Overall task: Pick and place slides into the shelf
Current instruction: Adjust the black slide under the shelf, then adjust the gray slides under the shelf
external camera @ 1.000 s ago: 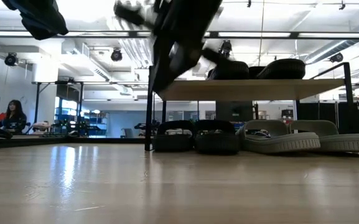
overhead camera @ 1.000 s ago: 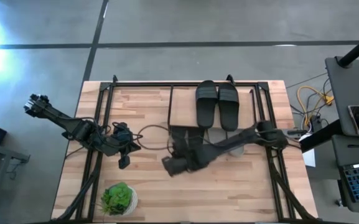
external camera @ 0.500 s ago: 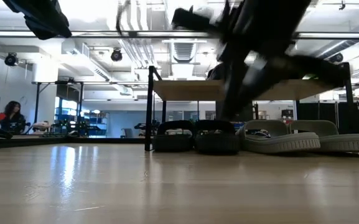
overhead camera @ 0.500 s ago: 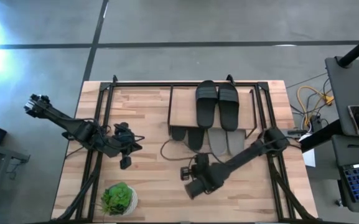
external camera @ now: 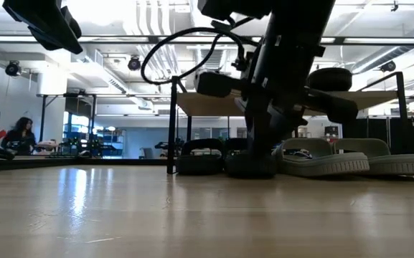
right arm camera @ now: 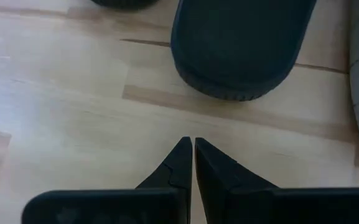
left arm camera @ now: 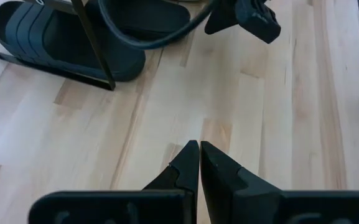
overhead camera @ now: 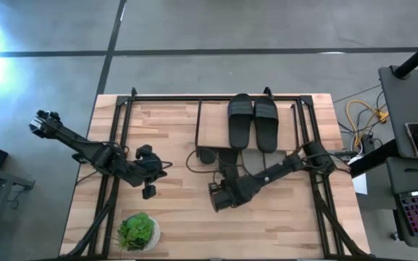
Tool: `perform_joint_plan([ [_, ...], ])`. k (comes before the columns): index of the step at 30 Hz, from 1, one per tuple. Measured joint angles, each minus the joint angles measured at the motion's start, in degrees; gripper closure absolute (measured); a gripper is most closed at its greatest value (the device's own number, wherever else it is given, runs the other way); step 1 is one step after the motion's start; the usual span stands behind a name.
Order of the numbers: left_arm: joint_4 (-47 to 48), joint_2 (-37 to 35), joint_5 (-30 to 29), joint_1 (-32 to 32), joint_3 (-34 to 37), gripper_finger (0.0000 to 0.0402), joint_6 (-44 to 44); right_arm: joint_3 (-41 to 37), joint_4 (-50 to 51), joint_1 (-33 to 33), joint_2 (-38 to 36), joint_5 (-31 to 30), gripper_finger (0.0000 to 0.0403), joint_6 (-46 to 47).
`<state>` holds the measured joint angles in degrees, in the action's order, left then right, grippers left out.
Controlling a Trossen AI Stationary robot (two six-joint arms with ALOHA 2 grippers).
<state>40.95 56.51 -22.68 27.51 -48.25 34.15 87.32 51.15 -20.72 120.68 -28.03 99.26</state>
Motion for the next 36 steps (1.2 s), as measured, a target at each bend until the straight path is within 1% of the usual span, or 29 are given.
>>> perform_joint_plan([
  [11, 0.0, -0.1, -0.1, 0.0, 0.0, 0.0402, 0.0, -2.7, -2.5, 5.3, 0.0, -0.2, 0.0390, -6.5],
  [17, 0.0, -0.2, -0.1, 0.0, 0.0, 0.0402, 0.0, -2.9, -2.5, 7.4, 0.0, -2.9, 0.0390, -8.3],
  [24, 0.1, -0.2, -0.1, 0.0, 0.0, 0.0402, 0.0, -2.8, -3.0, 9.7, 0.0, -3.3, 0.0390, -11.6],
  [28, 0.1, -0.2, -0.1, 0.0, 0.0, 0.0402, 0.0, -2.8, -4.0, 9.7, 0.0, -3.5, 0.0390, -12.8],
  [31, 0.1, -0.2, -0.1, 0.0, 0.0, 0.0402, 0.0, -2.8, -4.1, 9.4, 0.0, -2.0, 0.0390, -13.2],
  [36, 0.1, -0.2, -0.1, 0.0, 0.0, 0.0402, 0.0, -2.4, -3.9, 5.3, -0.1, 0.7, 0.0390, -10.9],
])
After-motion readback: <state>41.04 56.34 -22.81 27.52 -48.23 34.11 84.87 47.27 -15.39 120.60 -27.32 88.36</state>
